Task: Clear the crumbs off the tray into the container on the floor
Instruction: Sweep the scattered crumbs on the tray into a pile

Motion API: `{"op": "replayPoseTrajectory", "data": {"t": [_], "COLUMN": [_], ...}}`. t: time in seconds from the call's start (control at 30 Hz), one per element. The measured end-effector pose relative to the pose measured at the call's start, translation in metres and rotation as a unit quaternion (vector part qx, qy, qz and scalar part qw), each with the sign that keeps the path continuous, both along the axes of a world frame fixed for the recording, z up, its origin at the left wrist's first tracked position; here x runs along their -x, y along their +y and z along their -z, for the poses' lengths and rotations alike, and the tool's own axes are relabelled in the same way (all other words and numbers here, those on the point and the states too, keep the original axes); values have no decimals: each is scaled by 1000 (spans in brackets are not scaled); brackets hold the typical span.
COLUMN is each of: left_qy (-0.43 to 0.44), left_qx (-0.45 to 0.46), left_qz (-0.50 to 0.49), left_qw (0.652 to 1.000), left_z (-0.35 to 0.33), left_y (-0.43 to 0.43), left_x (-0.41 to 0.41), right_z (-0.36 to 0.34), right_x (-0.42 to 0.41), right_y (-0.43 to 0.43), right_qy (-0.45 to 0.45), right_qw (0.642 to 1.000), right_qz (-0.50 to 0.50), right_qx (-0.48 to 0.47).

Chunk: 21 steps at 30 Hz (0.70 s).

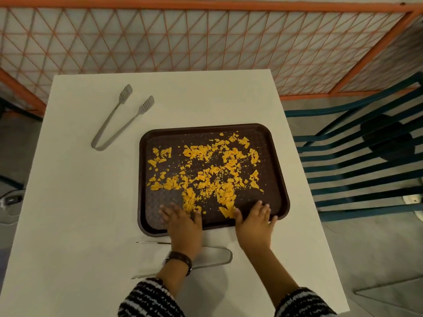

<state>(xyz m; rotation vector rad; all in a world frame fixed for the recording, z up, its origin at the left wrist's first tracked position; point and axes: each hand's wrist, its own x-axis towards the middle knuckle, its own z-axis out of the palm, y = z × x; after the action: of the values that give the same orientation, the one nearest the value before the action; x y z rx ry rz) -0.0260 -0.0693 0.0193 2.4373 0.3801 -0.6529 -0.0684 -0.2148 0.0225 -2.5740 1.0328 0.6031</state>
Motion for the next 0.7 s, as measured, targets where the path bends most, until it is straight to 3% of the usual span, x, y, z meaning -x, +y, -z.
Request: {"op": "replayPoseTrajectory", "data": {"t": [0.17, 0.27, 0.33, 0.47, 0.6, 0.7], "left_qy": [34, -20, -63, -109, -89, -84], "left_qx": [123, 201, 198, 98, 46, 95], "left_qz": [-18, -45, -79, -102, -33, 37], "left_qw": [992, 978, 975, 984, 994, 991], "left_z": [-11, -15, -13, 5, 17, 14], "left_y": [-43, -25, -2, 33, 20, -4], "left_x": [1, -4, -13, -36, -38, -25], "right_z": [-3, -11, -13, -2, 7, 7], "right_x": [-15, -10, -13, -29, -38, -39], "right_y": [38, 15, -13, -45, -11, 15], "right_qy": [-95, -195, -223, -159, -147, -168], "right_qw": [974, 956, 956, 972, 970, 955], "right_qz": [40, 63, 82, 105, 37, -25], "right_qx": [-204, -212, -173, -141, -192, -242]}}
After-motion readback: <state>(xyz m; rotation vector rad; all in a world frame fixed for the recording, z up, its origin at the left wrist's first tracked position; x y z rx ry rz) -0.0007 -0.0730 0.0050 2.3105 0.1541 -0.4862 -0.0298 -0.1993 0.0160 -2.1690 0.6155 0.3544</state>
